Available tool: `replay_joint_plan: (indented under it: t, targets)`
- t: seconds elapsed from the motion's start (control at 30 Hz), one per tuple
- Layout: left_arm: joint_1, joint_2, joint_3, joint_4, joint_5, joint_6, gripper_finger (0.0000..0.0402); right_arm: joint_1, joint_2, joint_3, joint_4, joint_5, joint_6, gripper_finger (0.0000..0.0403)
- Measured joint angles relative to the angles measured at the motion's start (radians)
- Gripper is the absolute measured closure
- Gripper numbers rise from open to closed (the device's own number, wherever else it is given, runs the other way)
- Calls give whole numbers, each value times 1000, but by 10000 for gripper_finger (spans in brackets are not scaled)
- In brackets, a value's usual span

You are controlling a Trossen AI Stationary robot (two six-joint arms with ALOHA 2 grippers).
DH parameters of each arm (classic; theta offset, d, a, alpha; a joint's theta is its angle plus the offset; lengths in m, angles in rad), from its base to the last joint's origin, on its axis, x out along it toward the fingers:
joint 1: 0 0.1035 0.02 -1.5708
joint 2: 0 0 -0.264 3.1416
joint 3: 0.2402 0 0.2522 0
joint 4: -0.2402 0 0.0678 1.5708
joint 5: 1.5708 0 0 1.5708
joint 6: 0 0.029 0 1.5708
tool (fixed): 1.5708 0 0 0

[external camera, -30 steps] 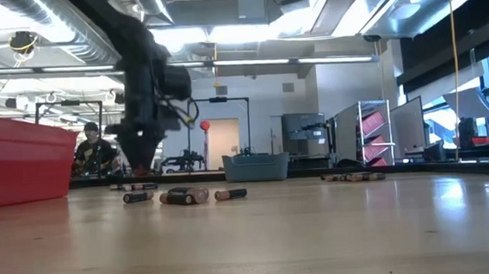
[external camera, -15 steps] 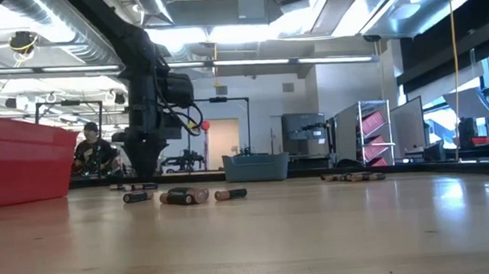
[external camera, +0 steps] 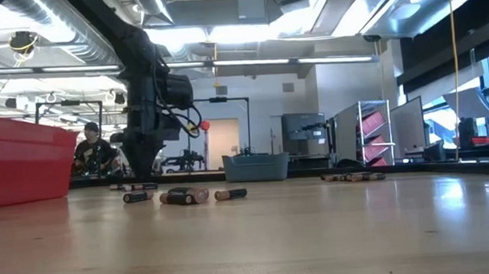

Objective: Sort batteries
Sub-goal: Put the silver battery into the left red bin

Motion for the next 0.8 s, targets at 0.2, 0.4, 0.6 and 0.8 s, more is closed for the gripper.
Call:
replay_joint_plan:
  t: [0.2,0.4,0.6,0.8]
  targets:
    - [0,35,0,0,0,-1,299,0,0,0,0,0,0,379]
    - [0,54,0,9,2,2,300,0,0,0,0,0,20,379]
    - [0,54,0,19,4,23,329,0,0,0,-1,-3,22,379]
    - [0,47,0,40,-1,102,390,0,0,0,-2,-8,22,379]
